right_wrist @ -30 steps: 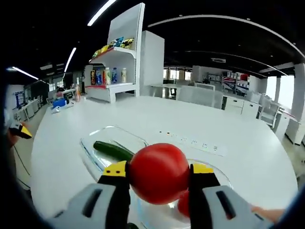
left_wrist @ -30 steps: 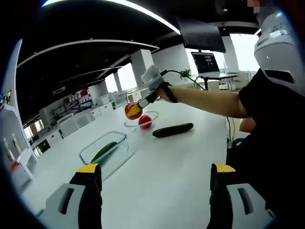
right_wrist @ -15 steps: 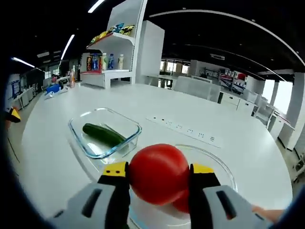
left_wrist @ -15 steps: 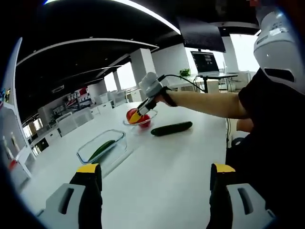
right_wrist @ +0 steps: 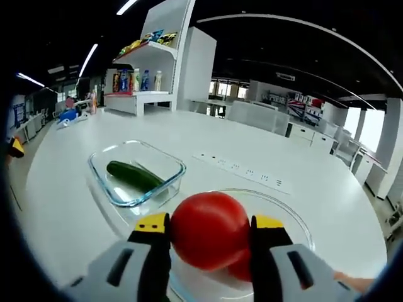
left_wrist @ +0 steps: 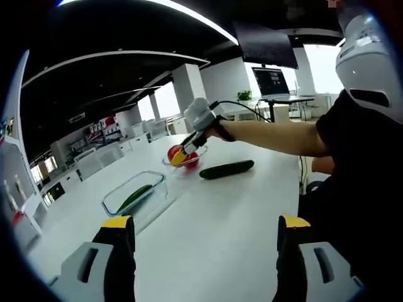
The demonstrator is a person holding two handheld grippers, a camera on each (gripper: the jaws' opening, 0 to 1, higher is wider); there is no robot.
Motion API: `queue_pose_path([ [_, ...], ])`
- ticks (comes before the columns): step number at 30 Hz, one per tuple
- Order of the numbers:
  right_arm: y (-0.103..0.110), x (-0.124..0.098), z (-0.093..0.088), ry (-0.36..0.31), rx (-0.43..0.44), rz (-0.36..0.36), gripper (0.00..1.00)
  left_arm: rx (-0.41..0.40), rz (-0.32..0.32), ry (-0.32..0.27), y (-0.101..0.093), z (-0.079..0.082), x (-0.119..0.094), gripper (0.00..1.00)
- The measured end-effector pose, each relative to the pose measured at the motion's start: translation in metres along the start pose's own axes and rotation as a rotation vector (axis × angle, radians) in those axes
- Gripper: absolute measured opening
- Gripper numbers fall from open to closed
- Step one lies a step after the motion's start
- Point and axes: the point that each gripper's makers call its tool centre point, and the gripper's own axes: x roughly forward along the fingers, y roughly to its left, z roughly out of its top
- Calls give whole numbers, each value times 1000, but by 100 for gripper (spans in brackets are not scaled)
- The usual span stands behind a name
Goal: Sort the scattered tomatoes and cucumbers on the table and place them into their respective storage containers
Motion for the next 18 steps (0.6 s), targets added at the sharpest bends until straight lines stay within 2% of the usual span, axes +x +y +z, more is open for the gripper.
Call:
queue_pose_path([
  [9, 0, 0, 5, -31, -40, -10, 46, -2, 0, -4, 0, 0, -1, 92],
  [13, -1, 0, 7, -36, -29, -7, 46, 2, 0, 2, -1, -2, -1, 92],
  [18, -3, -2, 6, -29, -21, -5, 55, -1, -1, -5, -1, 0, -2, 92],
])
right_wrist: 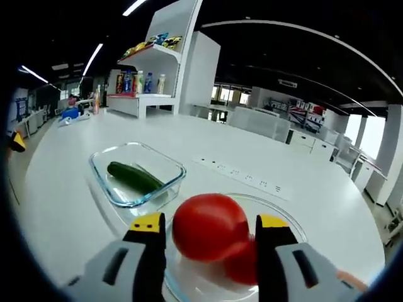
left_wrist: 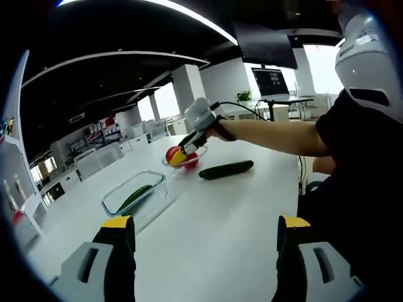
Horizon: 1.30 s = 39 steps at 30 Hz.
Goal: Sort the scattered tomatoes and cucumbers on the table and place them into their respective storage containers
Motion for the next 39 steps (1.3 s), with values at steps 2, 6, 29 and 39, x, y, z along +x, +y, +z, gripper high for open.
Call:
queue_pose_path([
  [2, -2, -1, 1, -2, -4, -5, 55, 1, 2, 0, 0, 0, 0, 92],
  [6, -1, -4, 5, -12, 7, 4, 55, 4, 1, 3, 0, 0, 0, 92],
  [29, -23, -45, 25, -121, 118, -20, 48, 8, 11, 2, 2, 3, -1, 92],
  [39, -3, -104, 11, -108, 3, 17, 75, 9, 7, -1, 0, 5, 1, 92],
])
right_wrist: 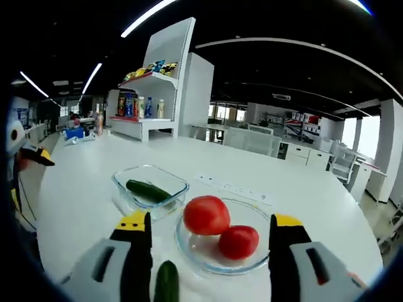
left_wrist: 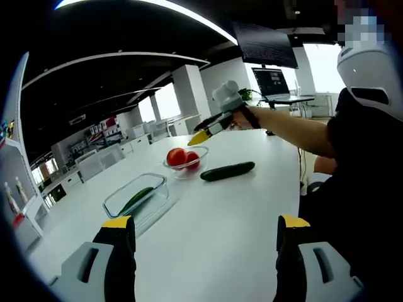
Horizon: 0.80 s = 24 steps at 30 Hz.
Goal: Sort the scattered tomatoes and cucumbers on the table and place them into their respective storage containers
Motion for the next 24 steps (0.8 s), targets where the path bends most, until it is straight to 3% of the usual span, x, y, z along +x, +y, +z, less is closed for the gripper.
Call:
queue_pose_path([
  [6, 19, -41, -25, 92, -156, 18, 86, 5, -8, 2, -4, 1, 1, 92],
  [9, 23, -65, -32, 114, -145, 20, 87, 10, -9, -2, -5, 3, 1, 92],
  [12, 30, -88, -28, 86, -113, 31, 91, 15, -11, -6, -7, 6, 2, 92],
  [17, 53, -128, -33, 106, -53, 120, 97, 23, -19, -9, -10, 7, 1, 91],
  [24, 43, -167, -41, 152, -95, 77, 97, 43, -22, -15, -12, 12, 2, 91],
])
